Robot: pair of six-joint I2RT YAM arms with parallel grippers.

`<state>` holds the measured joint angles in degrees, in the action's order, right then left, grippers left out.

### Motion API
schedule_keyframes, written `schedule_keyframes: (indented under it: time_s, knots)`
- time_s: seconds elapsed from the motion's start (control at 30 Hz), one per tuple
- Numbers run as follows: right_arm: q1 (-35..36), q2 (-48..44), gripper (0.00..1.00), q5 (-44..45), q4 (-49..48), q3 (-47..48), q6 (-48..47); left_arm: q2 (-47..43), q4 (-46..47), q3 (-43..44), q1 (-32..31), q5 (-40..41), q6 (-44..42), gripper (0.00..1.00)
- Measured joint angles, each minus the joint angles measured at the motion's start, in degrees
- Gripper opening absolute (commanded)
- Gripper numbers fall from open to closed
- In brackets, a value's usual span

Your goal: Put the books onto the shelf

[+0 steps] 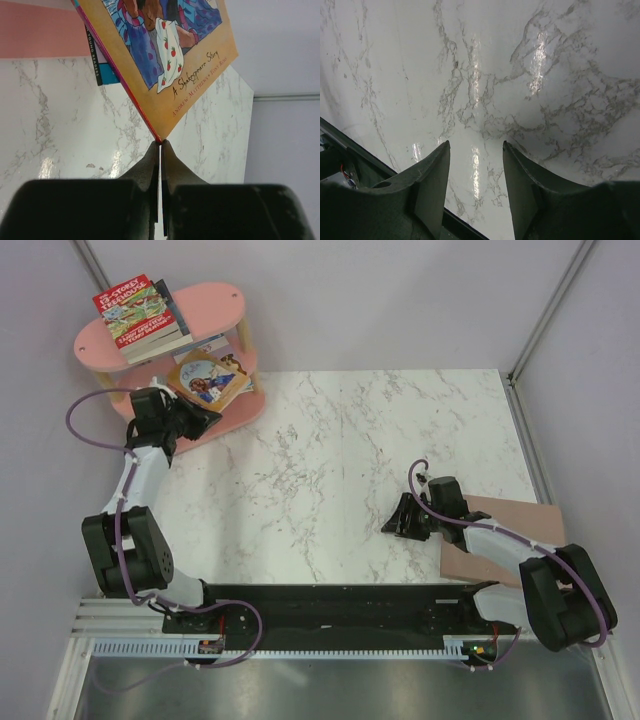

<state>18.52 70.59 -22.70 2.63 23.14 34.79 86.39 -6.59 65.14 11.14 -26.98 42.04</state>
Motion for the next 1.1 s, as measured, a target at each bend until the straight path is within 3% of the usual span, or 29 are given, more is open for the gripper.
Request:
schedule_keyframes:
  time_s: [0.67, 0.87, 1.1]
  knots:
    - [0.0, 0.9, 0.56, -1.0, -1.4, 0.0, 0.2, -4.5, -6.6, 0.6, 5.0, 4.0, -3.5, 0.02]
    - [0.0, 1.3, 0.56, -1.4, -2.1, 0.0, 0.6, -7.7, -6.6, -0.2, 3.0, 4.4, -7.6, 0.02]
    - [0.0, 1.3, 0.56, -1.4, -2.1, 0.0, 0.6, -7.5, -7.5, 1.1, -4.1, 8.2, -13.5, 0.02]
